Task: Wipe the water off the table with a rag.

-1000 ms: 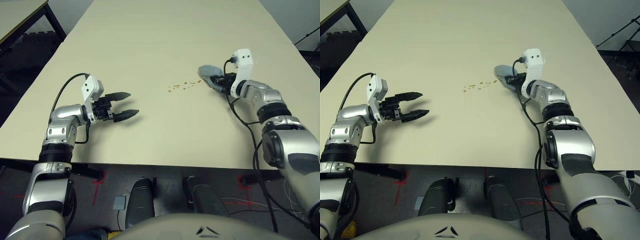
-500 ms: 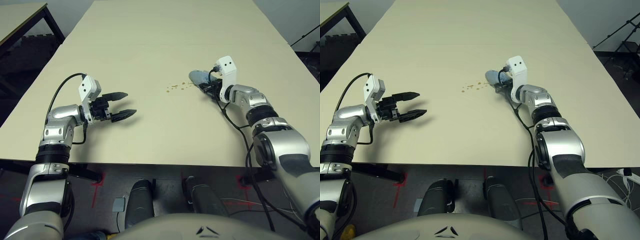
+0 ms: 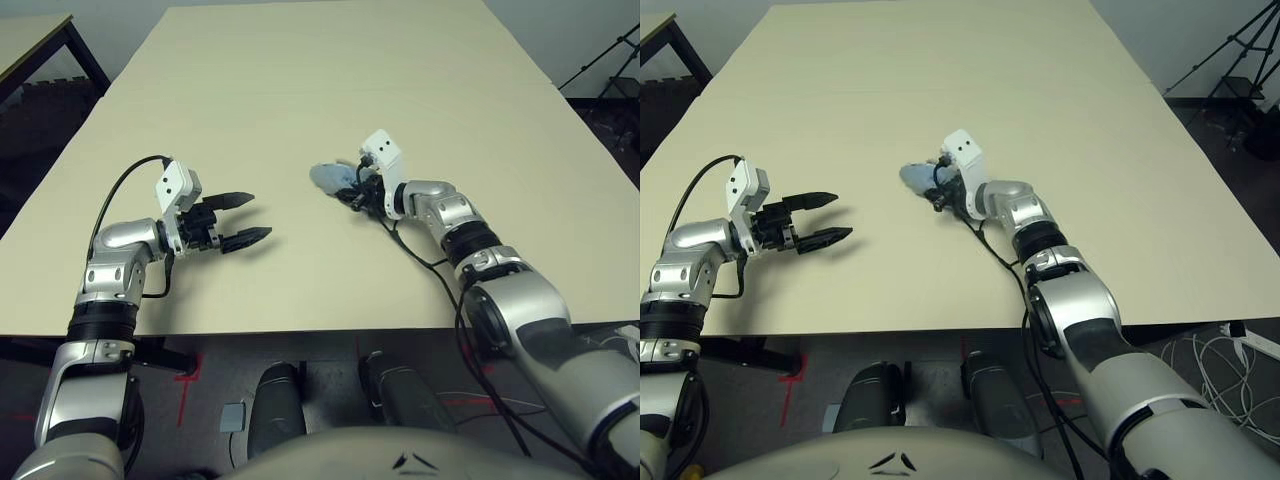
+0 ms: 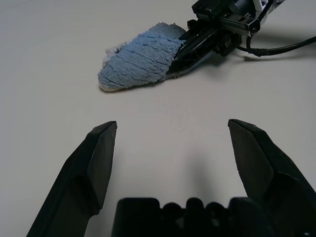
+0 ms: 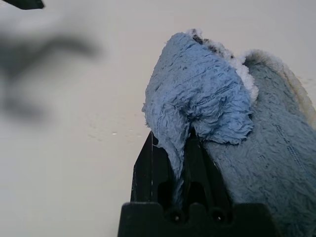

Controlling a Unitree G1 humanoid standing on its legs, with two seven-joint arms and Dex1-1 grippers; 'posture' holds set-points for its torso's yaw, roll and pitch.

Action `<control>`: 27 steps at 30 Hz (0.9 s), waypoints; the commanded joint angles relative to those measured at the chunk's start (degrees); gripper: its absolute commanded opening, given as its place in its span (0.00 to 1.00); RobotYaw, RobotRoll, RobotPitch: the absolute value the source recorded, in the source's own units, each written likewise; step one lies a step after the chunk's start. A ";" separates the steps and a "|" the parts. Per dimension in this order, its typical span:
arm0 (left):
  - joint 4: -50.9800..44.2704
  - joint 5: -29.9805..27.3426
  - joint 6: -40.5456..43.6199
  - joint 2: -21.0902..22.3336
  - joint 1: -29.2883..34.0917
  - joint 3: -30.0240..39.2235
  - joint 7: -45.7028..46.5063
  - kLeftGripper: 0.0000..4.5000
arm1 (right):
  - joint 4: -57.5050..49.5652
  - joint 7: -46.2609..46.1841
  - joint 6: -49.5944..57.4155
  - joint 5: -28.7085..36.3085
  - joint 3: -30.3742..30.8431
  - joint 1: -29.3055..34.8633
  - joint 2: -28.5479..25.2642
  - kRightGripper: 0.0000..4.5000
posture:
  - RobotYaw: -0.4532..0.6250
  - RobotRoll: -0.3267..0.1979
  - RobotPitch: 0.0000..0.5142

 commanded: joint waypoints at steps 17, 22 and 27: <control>-2.01 -0.23 0.63 -1.03 1.44 -0.17 1.00 1.00 | 4.49 -5.08 -4.45 -4.88 4.31 0.40 -4.46 0.00 | 0.33 0.62 0.22; -2.54 -0.22 0.53 -1.38 2.02 -0.26 1.10 1.00 | 9.81 -7.74 -8.00 -4.46 2.76 -2.15 -7.35 0.00 | 0.33 0.62 0.22; -1.60 -0.04 0.17 -1.52 1.57 -0.33 0.90 1.00 | 14.07 -10.42 -9.91 -3.48 0.76 -5.28 -9.94 0.00 | 0.33 0.62 0.22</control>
